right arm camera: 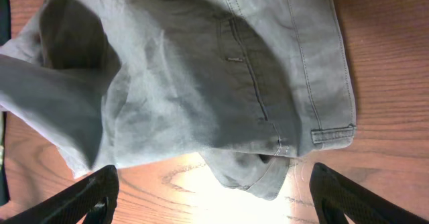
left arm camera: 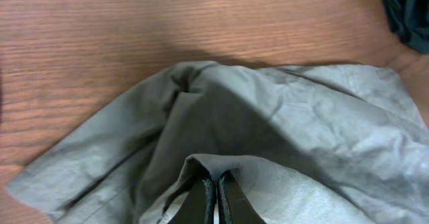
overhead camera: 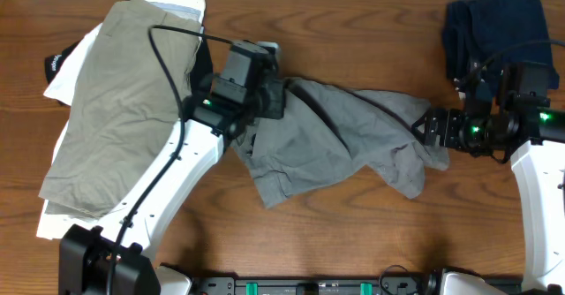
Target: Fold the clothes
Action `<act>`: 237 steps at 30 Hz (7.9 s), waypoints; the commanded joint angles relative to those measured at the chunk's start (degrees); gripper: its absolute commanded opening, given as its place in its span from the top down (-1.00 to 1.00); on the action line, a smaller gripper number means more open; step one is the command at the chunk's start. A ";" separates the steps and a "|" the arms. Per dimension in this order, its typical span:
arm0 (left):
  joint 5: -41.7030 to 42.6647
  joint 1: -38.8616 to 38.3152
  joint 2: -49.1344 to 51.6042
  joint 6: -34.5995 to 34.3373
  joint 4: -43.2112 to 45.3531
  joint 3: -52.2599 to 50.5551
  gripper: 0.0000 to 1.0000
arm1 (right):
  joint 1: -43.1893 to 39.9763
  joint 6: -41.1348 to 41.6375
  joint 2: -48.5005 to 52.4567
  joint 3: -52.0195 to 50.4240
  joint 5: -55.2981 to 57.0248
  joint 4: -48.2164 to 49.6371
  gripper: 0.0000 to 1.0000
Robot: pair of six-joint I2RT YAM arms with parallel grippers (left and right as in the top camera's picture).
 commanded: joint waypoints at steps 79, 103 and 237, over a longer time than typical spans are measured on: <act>15.28 -14.34 10.56 32.39 -28.94 -2.32 -0.44 | 0.22 -1.03 0.07 -0.15 0.59 1.86 -0.97; -14.95 -28.50 20.22 25.03 -19.89 -2.32 -0.58 | 0.22 -1.62 0.09 -0.15 0.59 2.78 -0.98; -9.07 -0.22 11.65 16.20 -14.43 11.50 0.88 | 5.16 1.90 0.07 -10.71 7.52 5.57 -0.89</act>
